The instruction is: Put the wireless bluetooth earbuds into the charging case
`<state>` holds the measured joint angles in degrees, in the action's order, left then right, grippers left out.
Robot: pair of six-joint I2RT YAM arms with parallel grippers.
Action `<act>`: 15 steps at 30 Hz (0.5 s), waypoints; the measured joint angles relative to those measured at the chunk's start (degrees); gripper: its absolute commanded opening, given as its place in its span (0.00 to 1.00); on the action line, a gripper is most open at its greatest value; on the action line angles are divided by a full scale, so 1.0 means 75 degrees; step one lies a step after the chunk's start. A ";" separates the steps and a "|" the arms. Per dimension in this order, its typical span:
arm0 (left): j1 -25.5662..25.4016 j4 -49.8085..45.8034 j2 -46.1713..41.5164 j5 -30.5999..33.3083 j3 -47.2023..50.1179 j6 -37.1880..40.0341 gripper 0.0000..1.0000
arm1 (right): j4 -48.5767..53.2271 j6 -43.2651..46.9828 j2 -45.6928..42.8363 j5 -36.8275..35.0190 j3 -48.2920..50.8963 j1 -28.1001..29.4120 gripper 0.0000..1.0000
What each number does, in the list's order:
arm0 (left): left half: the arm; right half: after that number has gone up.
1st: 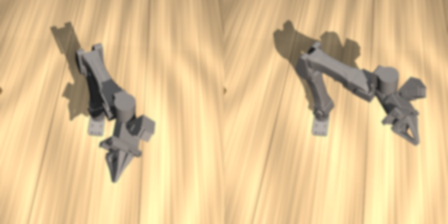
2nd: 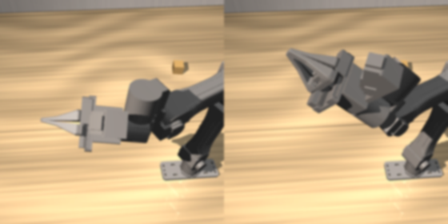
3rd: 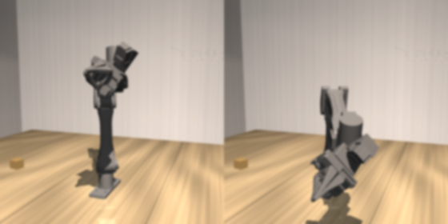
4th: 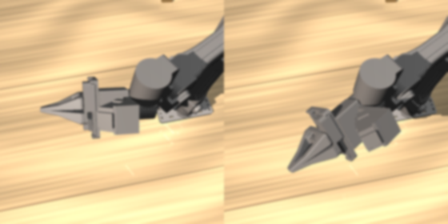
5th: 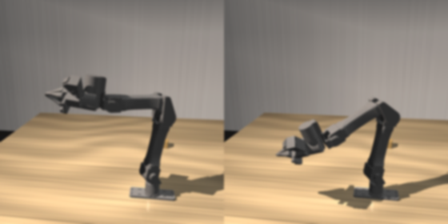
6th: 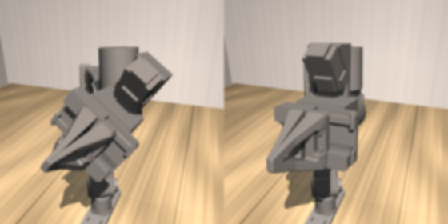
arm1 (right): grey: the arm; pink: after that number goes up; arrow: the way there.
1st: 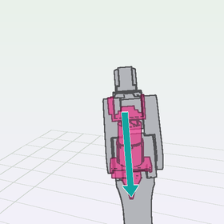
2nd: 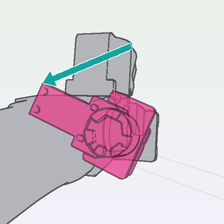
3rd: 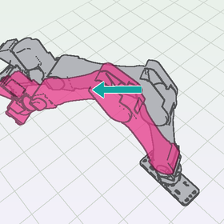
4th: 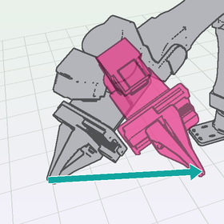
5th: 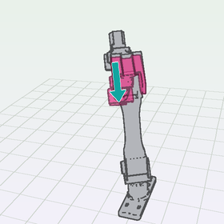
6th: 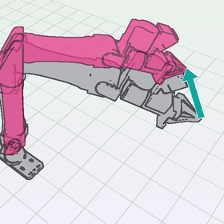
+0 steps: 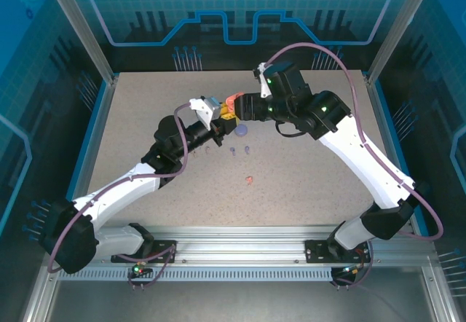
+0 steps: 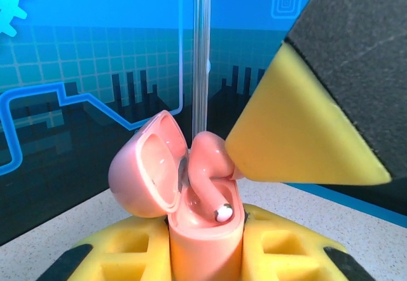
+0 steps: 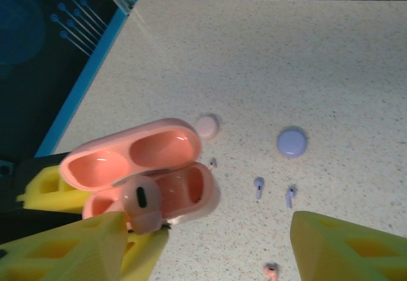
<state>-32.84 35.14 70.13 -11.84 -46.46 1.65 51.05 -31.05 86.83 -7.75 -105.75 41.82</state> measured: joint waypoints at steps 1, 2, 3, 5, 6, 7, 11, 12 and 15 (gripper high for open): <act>0.0000 0.0006 0.0000 0.0000 0.0000 0.0000 0.00 | -0.0038 0.0029 0.0000 0.0096 0.0006 0.0000 0.67; 0.0000 0.0017 0.0000 -0.0003 0.0000 0.0000 0.00 | -0.0102 0.0058 0.0000 0.0166 0.0012 0.0000 0.67; 0.0000 0.0032 0.0000 0.0000 0.0000 0.0000 0.00 | -0.0178 0.0079 -0.0006 0.0254 0.0015 0.0000 0.66; 0.0000 0.0035 0.0000 0.0000 0.0000 0.0000 0.00 | -0.0315 0.0117 -0.0012 0.0353 0.0015 0.0000 0.63; 0.0000 0.0035 0.0000 0.0000 0.0000 0.0000 0.00 | -0.0373 0.0152 -0.0012 0.0396 0.0015 0.0000 0.61; 0.0000 0.0035 0.0000 0.0000 0.0000 0.0000 0.00 | -0.0408 0.0169 -0.0012 0.0443 0.0015 0.0000 0.59; 0.0000 0.0038 0.0000 0.0000 0.0000 0.0000 0.00 | -0.0487 0.0227 -0.0012 0.0562 0.0015 0.0000 0.52; 0.0000 0.0035 0.0000 0.0000 0.0000 0.0000 0.00 | -0.0490 0.0230 -0.0012 0.0586 0.0015 0.0000 0.50; 0.0000 0.0038 0.0000 0.0000 0.0000 0.0000 0.00 | -0.0501 0.0256 -0.0012 0.0673 0.0015 0.0000 0.45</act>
<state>-32.84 35.42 70.13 -11.84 -46.46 1.65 47.29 -29.12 86.74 -2.70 -105.65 41.82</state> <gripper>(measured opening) 0.226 0.478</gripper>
